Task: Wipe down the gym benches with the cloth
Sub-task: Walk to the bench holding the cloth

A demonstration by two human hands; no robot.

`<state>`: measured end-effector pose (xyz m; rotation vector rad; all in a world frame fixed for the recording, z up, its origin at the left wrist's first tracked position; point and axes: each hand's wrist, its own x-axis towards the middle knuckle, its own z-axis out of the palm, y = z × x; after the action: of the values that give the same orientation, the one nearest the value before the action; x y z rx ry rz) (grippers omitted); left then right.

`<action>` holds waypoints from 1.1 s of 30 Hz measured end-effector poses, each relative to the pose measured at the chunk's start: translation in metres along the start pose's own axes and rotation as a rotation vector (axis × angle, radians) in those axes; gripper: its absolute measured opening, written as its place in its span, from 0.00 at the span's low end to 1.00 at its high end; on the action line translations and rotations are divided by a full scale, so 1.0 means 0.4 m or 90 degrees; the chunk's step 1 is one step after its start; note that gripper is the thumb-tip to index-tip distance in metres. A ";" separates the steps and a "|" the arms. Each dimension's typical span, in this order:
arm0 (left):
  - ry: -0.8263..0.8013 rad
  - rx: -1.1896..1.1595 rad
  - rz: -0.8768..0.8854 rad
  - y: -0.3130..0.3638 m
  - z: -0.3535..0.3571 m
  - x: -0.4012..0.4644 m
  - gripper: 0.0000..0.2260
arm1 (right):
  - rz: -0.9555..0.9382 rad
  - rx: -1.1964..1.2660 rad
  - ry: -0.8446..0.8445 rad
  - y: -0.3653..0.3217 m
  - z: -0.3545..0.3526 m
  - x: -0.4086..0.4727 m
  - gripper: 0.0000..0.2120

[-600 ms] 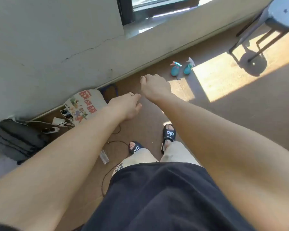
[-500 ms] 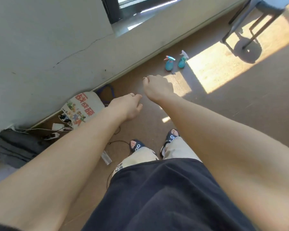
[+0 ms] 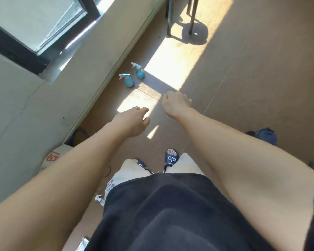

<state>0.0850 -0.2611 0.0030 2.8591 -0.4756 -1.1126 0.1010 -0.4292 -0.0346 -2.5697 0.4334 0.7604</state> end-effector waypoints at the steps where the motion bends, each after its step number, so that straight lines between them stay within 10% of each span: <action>1: -0.002 0.019 0.025 0.040 -0.016 0.022 0.23 | 0.025 0.012 0.013 0.043 -0.022 0.007 0.24; 33: -0.161 0.509 0.666 1.257 -0.123 0.494 0.24 | 0.663 0.469 0.341 1.099 -0.280 -0.085 0.23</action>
<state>0.1201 -0.8020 -0.0176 2.1646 -2.4806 -1.1432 -0.0551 -0.8556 -0.0647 -1.6752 1.8764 0.0818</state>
